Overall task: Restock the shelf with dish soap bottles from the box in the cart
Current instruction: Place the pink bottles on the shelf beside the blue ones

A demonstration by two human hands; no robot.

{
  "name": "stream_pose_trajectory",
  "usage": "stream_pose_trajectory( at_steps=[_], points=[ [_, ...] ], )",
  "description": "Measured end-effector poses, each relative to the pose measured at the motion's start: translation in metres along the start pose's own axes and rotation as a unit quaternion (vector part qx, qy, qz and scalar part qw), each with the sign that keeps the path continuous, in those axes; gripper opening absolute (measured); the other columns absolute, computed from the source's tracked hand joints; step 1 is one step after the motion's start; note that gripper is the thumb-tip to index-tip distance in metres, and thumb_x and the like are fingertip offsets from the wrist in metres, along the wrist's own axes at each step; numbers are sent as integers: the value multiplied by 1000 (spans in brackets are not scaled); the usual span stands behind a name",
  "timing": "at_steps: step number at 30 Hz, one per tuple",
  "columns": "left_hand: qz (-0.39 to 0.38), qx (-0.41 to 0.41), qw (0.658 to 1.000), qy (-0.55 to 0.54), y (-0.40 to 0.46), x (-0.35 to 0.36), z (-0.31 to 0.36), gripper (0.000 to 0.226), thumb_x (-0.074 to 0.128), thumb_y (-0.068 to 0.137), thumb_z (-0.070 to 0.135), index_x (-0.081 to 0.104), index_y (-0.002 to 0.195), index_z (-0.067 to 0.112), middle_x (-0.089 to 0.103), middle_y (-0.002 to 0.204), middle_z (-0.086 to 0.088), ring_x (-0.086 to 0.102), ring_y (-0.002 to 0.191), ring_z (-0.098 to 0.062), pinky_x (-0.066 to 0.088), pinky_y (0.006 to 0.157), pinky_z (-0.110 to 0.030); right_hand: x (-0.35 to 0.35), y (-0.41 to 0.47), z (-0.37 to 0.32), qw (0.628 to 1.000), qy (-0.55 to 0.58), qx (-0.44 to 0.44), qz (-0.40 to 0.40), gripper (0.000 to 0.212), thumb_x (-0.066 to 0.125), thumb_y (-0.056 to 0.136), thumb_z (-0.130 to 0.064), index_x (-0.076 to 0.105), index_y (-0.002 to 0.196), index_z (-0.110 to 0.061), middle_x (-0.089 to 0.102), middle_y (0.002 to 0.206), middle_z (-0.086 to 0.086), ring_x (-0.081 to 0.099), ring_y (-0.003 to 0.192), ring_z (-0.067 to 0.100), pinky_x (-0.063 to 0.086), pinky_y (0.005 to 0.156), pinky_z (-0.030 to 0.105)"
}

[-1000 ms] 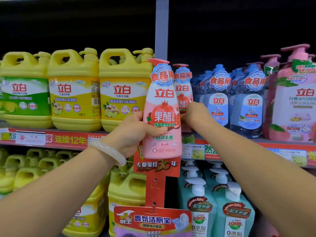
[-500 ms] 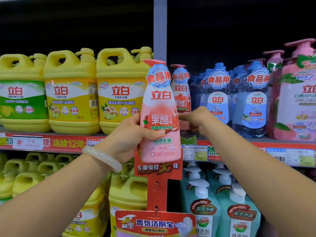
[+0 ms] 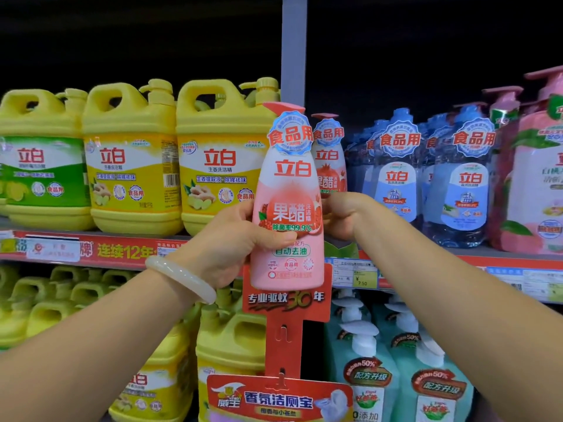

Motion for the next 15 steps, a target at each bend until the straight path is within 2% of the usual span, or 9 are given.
stream_pose_trajectory(
  at_steps=[1,2,3,4,6,8,12,15],
  points=[
    [1,0,1000,-1,0,0,0,44,72,60,-3,64,100,11,74,86,-10,73,76,-24,60,62,-37,-3,5,0,999,-46,-3,4,12,42,94,3,52,93,-4,61,73,10,63,56,18,56,53,28],
    [1,-1,1000,-1,0,-1,0,43,72,60,-4,64,99,11,74,85,-9,73,76,-24,60,62,-37,-7,8,-2,995,-101,-9,8,14,42,94,3,53,94,-6,63,74,8,63,65,16,57,71,28],
    [2,-2,1000,0,0,-1,-1,45,73,58,-3,64,100,11,74,86,-10,73,77,-24,60,63,-38,-9,11,-5,989,-147,-21,10,16,43,94,4,53,92,-9,64,74,6,61,73,14,50,88,28],
    [3,-3,1000,0,-1,-2,-1,49,73,55,-1,64,102,10,74,87,-10,72,79,-25,60,65,-40,-13,14,-10,984,-175,-36,13,18,45,93,5,52,91,-12,67,69,4,60,77,13,44,96,28],
    [0,-5,1000,-1,-1,-3,-1,54,72,52,1,63,104,9,74,90,-12,72,81,-27,60,67,-41,-21,14,-17,980,-189,-61,20,26,51,91,7,47,100,-17,68,64,2,60,74,12,40,97,28],
    [-2,-9,1000,1,-1,-3,-1,54,72,53,1,63,105,9,74,93,-13,72,82,-27,60,66,-41,-24,13,-23,977,-197,-76,16,39,55,88,8,43,114,-18,68,77,4,62,75,13,40,96,28],
    [4,-13,1000,4,-1,-4,-2,56,73,53,2,63,107,9,74,94,-13,72,82,-27,60,66,-41,-30,19,-27,968,-230,-90,30,60,70,71,9,49,123,-13,65,117,11,60,110,23,47,99,32],
    [5,-17,1000,7,-1,-5,-2,55,73,53,3,63,106,10,74,93,-12,73,81,-26,60,65,-40,-31,21,-27,970,-220,-98,29,65,68,71,13,47,129,-8,61,124,14,56,118,27,46,102,38]
  ],
)
Point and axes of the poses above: each hand's wrist, its own y-axis towards the middle knuckle, its own x-axis out of the palm, z = x × y, the point moved 10 cm from there along y, towards the middle knuckle
